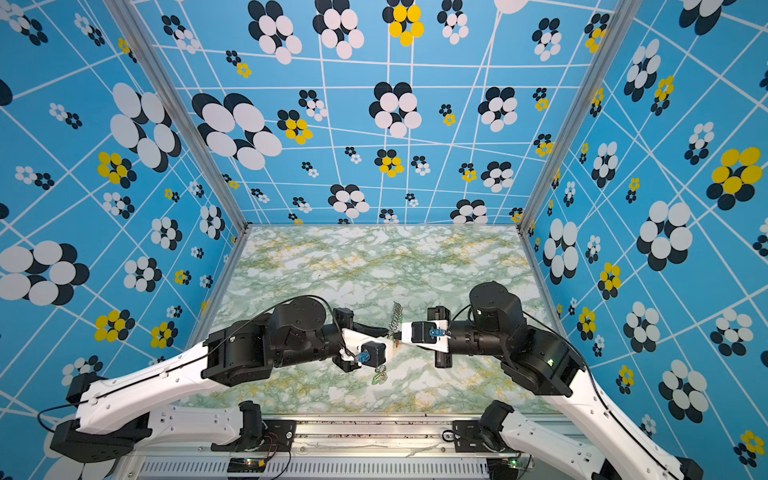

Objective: Put the keys on the keyring

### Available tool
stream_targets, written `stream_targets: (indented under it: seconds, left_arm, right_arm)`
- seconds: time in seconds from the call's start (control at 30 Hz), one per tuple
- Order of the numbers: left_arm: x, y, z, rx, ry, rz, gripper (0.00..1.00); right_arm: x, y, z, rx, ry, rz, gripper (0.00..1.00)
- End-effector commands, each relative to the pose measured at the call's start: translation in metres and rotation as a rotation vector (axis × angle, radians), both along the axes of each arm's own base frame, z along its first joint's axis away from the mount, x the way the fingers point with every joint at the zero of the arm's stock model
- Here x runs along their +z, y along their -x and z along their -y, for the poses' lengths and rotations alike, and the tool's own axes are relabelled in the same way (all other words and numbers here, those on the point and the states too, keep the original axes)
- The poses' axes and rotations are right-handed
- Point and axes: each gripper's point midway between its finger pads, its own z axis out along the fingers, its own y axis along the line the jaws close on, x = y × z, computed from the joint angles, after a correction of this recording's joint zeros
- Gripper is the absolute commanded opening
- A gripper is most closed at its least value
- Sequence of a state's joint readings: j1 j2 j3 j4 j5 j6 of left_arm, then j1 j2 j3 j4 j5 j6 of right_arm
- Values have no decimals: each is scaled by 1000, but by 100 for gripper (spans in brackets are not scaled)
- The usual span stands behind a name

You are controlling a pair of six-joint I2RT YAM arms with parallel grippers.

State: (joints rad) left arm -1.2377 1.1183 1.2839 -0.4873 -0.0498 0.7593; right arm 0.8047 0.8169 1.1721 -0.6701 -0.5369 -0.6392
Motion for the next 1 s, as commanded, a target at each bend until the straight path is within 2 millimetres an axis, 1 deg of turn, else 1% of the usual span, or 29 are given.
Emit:
stream_targets:
  seconds: [0.0, 0.2, 0.6, 0.97]
  left_arm:
    - [36, -3, 6, 16, 126, 27, 0]
    - [34, -6, 6, 31, 119, 27, 0]
    - [39, -11, 4, 55, 130, 37, 0]
    - [44, -4, 7, 19, 152, 2, 0]
  right_arm:
    - [-6, 12, 0, 45, 25, -74, 0]
    - [-6, 15, -1, 60, 25, -88, 0]
    - [-10, 16, -1, 62, 43, -113, 0]
    - [-17, 10, -4, 42, 63, -126, 0]
